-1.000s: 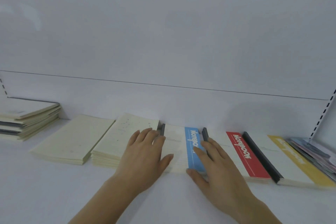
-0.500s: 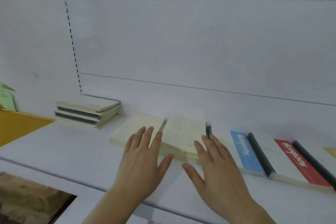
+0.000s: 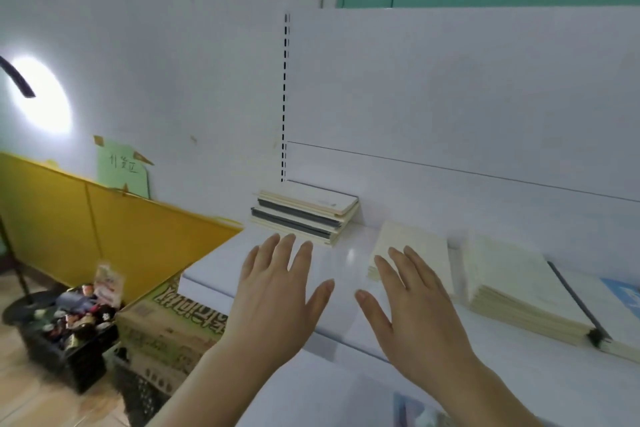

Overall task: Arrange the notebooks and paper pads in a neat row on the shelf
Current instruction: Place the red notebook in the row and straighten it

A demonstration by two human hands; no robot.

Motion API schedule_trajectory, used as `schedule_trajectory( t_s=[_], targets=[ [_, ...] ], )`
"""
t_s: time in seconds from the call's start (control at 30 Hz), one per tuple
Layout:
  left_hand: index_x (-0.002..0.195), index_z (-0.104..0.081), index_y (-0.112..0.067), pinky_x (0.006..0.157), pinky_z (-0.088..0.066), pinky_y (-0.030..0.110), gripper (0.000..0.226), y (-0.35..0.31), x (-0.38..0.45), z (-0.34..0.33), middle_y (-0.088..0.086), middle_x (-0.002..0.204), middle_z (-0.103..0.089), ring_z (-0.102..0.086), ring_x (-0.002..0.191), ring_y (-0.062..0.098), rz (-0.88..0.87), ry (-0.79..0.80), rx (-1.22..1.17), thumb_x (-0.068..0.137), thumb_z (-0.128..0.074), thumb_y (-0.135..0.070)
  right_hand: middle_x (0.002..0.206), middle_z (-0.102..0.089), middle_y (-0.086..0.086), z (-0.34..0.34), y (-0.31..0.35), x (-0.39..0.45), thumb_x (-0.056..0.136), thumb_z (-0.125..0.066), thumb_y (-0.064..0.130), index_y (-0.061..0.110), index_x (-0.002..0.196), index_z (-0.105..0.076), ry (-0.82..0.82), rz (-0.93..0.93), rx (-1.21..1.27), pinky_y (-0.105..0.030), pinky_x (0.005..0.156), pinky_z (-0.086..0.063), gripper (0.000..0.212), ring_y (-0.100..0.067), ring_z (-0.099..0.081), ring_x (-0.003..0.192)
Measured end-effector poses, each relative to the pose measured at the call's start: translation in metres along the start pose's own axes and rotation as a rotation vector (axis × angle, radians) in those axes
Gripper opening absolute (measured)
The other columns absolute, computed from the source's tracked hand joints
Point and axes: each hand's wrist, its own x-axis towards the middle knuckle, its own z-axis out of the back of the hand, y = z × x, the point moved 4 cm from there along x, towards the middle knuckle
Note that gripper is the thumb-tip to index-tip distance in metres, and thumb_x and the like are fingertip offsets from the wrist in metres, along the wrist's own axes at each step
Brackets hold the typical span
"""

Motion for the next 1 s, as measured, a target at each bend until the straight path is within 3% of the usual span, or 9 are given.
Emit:
schedule_trajectory(
  t_s=[0.2,0.37,0.53,0.6,0.67,0.73,0.83,1.0],
  targets=[
    [0.157,-0.014,-0.025,0.123,-0.010,0.042,0.073,0.041,0.039,-0.012,0.001,0.165,-0.013,-0.004,0.152,0.022,0.001,0.035,0.029,0.097,-0.015,-0.065,0.152,-0.037,-0.007,-0.025,0.024,0.072,0.093,-0.008,0.059,0.014,0.145,-0.039,-0.074,0.028,0.004,-0.040,0.118,-0.020,0.075,-0.025,-0.024,0.144],
    [0.156,-0.020,-0.026,0.123,-0.009,0.040,0.076,0.072,0.087,-0.028,-0.001,0.163,-0.020,-0.011,0.152,0.021,-0.003,0.038,0.064,0.092,-0.014,-0.067,0.159,-0.021,-0.005,-0.054,0.027,0.147,0.096,-0.006,0.053,0.016,0.151,-0.022,-0.019,0.029,-0.007,-0.041,0.119,-0.015,0.068,-0.023,-0.010,0.147],
    [0.152,-0.032,-0.023,0.120,-0.018,0.041,0.073,0.095,0.133,-0.036,0.004,0.159,-0.031,-0.022,0.149,0.024,-0.029,-0.003,0.056,0.095,-0.017,-0.066,0.158,-0.022,-0.007,-0.077,0.037,0.200,0.093,-0.004,0.054,0.014,0.150,-0.024,0.018,0.046,-0.039,-0.041,0.119,-0.015,0.073,-0.025,-0.014,0.147],
    [0.152,-0.032,-0.022,0.122,-0.019,0.042,0.073,0.104,0.144,-0.047,0.005,0.159,-0.030,-0.020,0.150,0.025,-0.043,0.032,0.040,0.095,-0.018,-0.065,0.156,-0.027,-0.009,-0.091,0.038,0.211,0.097,-0.011,0.052,0.011,0.149,-0.027,0.044,0.053,-0.085,-0.043,0.118,-0.019,0.068,-0.027,-0.019,0.145],
    [0.153,-0.027,-0.023,0.123,-0.016,0.041,0.069,0.110,0.153,-0.056,0.004,0.161,-0.024,-0.014,0.151,0.024,-0.069,0.054,0.003,0.097,-0.023,-0.063,0.145,-0.045,-0.010,-0.098,0.039,0.221,0.098,-0.015,0.047,0.010,0.140,-0.043,0.015,0.069,-0.115,-0.044,0.113,-0.029,0.063,-0.029,-0.036,0.137],
    [0.152,-0.025,-0.025,0.122,-0.017,0.039,0.065,0.117,0.162,-0.062,0.001,0.161,-0.023,-0.017,0.149,0.022,-0.101,0.054,-0.028,0.099,-0.025,-0.062,0.121,-0.060,0.001,-0.103,0.041,0.229,0.097,-0.016,0.043,0.019,0.120,-0.055,0.022,0.114,-0.176,-0.038,0.103,-0.036,0.051,-0.023,-0.052,0.118],
    [0.148,-0.029,-0.028,0.116,-0.028,0.034,0.058,0.132,0.174,-0.070,-0.002,0.154,-0.029,-0.032,0.141,0.019,-0.155,0.033,-0.103,0.100,-0.027,-0.060,0.099,-0.064,0.008,-0.099,0.048,0.234,0.099,-0.035,0.032,0.026,0.097,-0.058,0.006,0.111,-0.178,-0.035,0.083,-0.044,0.024,-0.019,-0.058,0.094],
    [0.147,-0.030,-0.027,0.104,-0.039,0.031,0.053,0.145,0.181,-0.063,-0.004,0.148,-0.033,-0.046,0.128,0.018,-0.264,-0.121,-0.315,0.100,-0.037,-0.052,0.089,-0.068,0.011,-0.073,0.049,0.230,0.094,-0.036,0.037,0.032,0.098,-0.063,-0.094,-0.036,-0.081,-0.036,0.070,-0.050,0.028,-0.017,-0.062,0.083]
  ],
)
